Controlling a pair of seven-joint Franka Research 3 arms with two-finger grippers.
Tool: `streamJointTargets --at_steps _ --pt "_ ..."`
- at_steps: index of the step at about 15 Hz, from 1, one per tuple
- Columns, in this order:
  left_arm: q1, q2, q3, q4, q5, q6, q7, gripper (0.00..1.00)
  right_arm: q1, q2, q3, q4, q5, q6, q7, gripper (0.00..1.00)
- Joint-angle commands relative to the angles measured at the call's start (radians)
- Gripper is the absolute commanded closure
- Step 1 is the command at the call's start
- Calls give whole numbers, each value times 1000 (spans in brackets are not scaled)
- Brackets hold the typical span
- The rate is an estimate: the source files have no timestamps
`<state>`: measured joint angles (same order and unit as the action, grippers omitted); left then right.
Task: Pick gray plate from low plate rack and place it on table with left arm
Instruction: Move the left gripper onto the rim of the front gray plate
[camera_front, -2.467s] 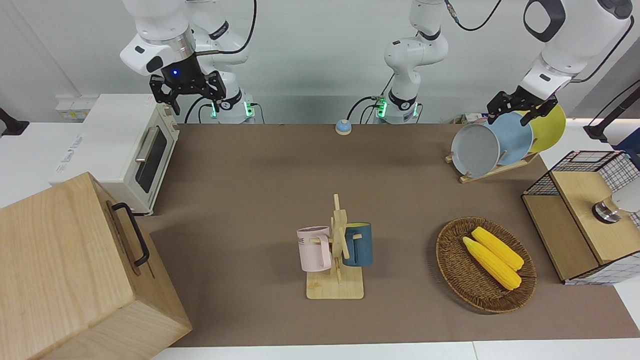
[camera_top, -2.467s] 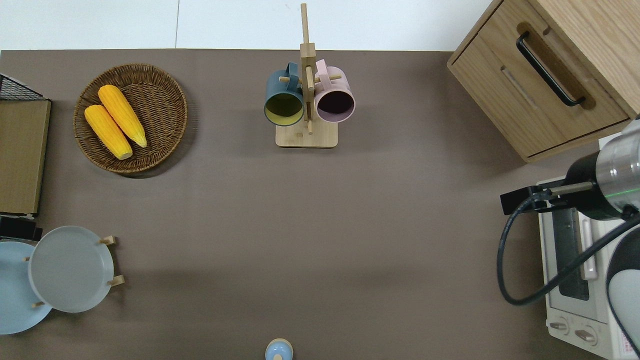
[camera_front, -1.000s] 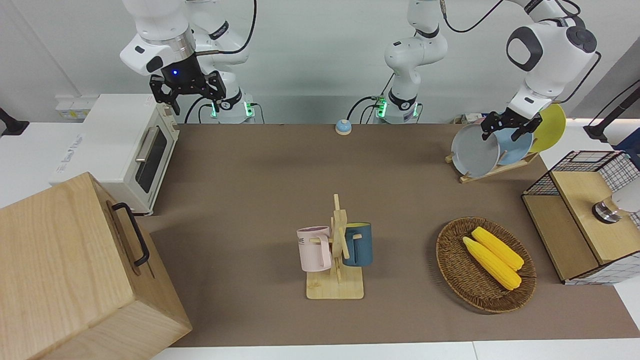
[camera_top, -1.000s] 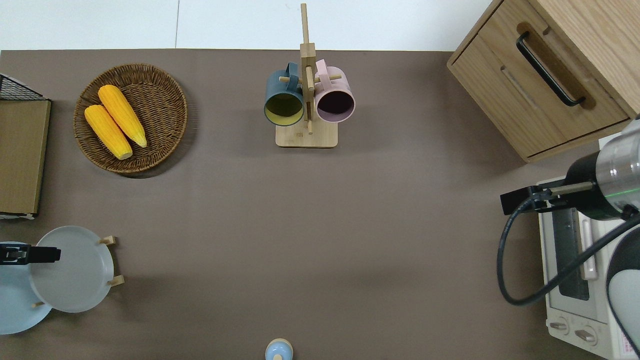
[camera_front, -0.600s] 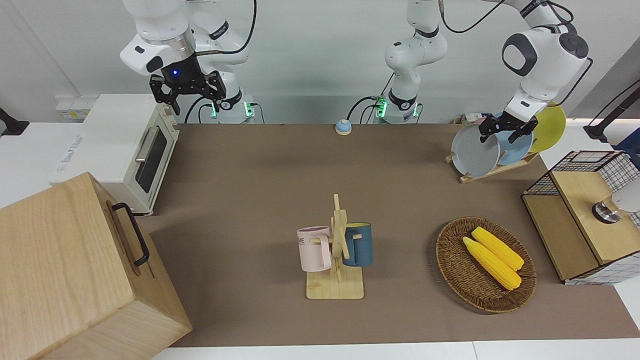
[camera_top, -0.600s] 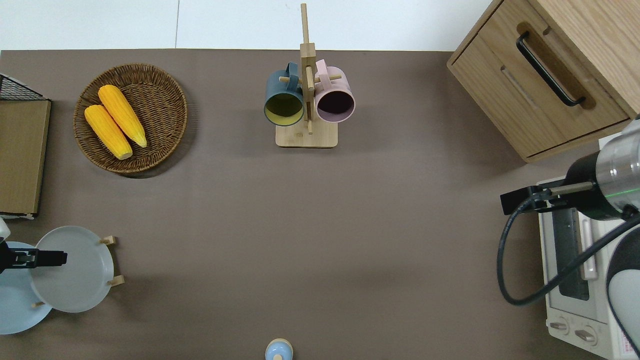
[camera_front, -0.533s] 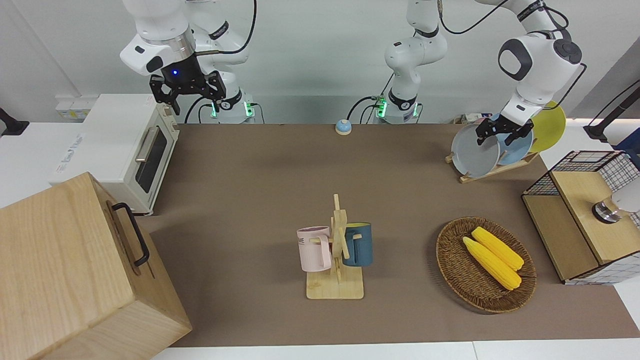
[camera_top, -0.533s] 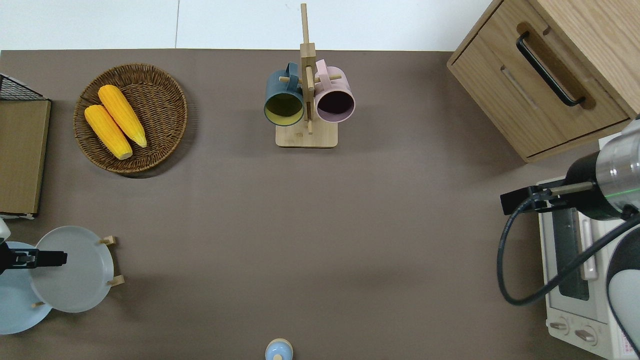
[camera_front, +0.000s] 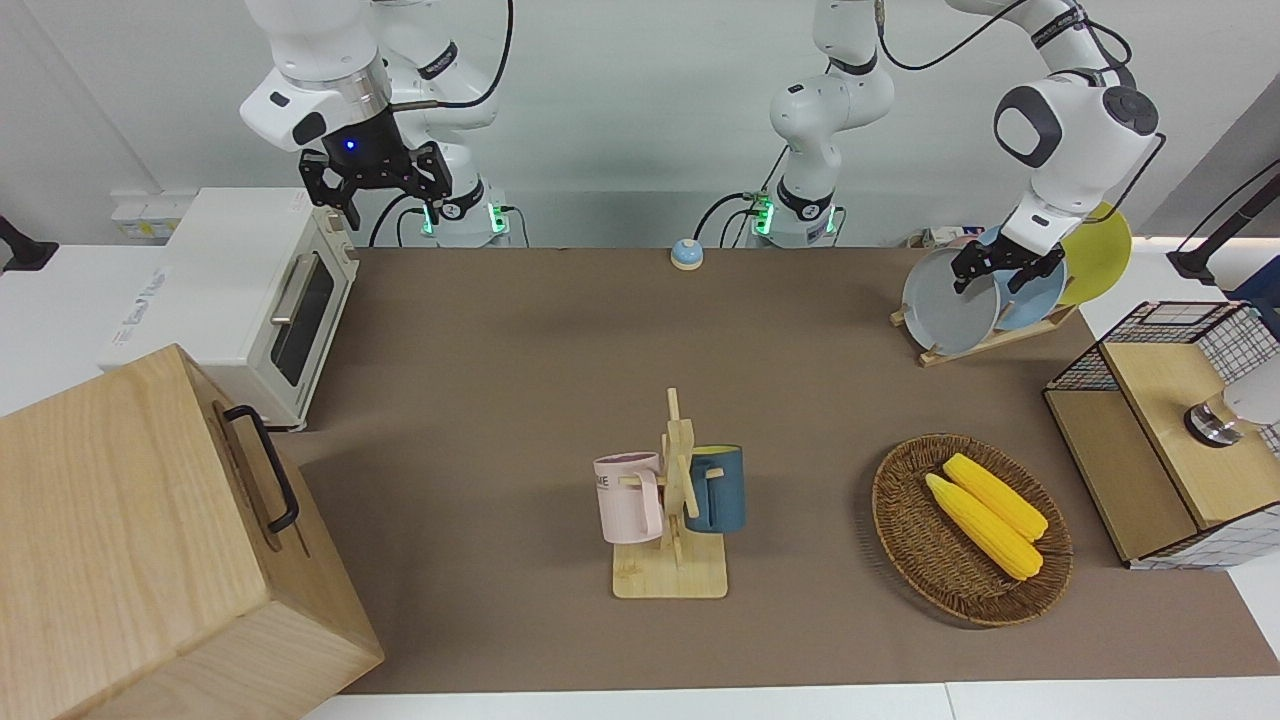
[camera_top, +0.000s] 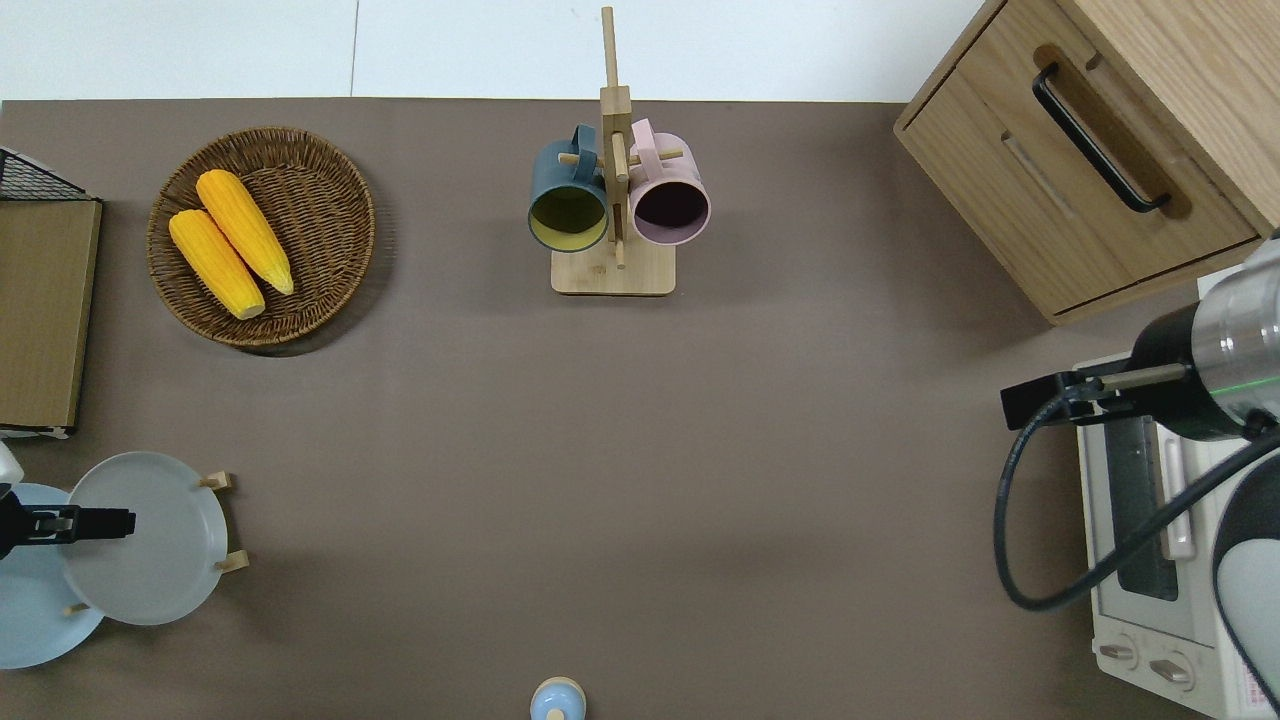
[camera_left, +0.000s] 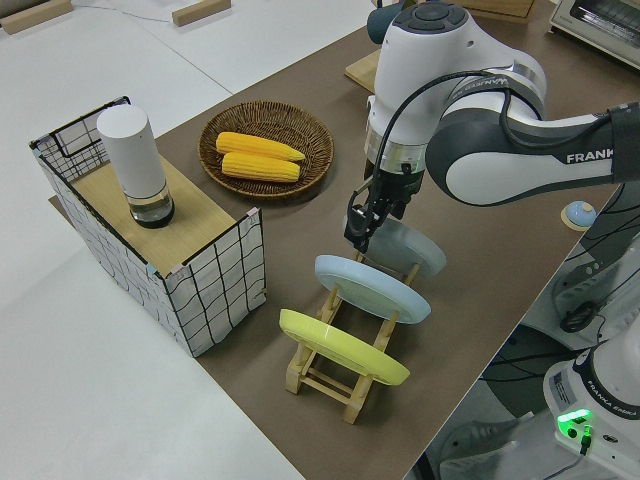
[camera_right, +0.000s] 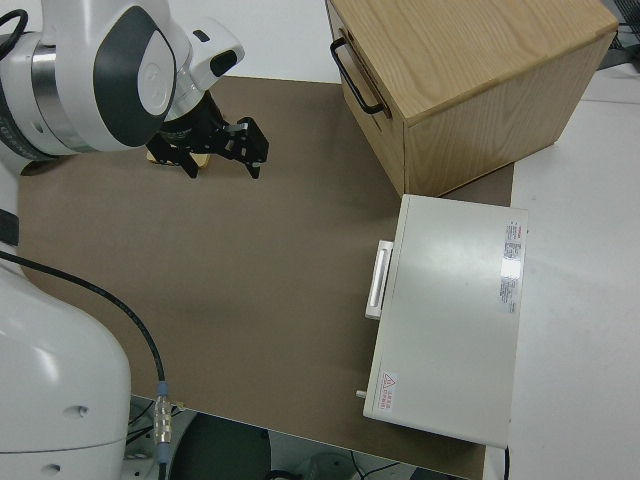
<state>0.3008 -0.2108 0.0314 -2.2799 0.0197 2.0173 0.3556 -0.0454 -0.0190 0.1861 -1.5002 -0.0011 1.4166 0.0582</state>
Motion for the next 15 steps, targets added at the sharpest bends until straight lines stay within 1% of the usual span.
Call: streamJointTargets --at_steps 1,2,3,4,6,7,8,9,10,11,15 --pt "9 -33 -2 -52 16 29 11 59 -10 -2 6 6 10 -13 -1 13" --pt "11 -33 -2 -53 16 29 10 100 -10 -2 6 6 10 -13 0 11" --pt "11 -33 -2 -55 16 29 11 167 -10 -2 4 6 10 -13 0 13" --pt "11 -33 -2 -59 16 29 10 253 -10 -2 6 6 10 -13 -1 11" --pt "11 -33 -2 -61 16 29 10 468 -10 -2 6 6 10 -13 -1 11" --pt "11 -33 -2 -61 14 29 10 535 -10 -2 6 6 10 -13 -1 11" --pt "11 -33 -2 -61 16 26 10 623 -10 -2 6 6 10 -13 -1 11" --pt "11 -33 -2 -61 16 24 11 742 -10 -2 6 6 10 -13 -1 13" --pt "9 -33 -2 -61 16 24 11 909 -10 -2 6 6 10 -13 0 11" --pt "9 -33 -2 -61 16 24 11 999 -10 -2 6 6 10 -13 -1 13" --pt "9 -36 -2 -61 16 23 13 1000 -10 -2 6 6 10 -13 -1 11"
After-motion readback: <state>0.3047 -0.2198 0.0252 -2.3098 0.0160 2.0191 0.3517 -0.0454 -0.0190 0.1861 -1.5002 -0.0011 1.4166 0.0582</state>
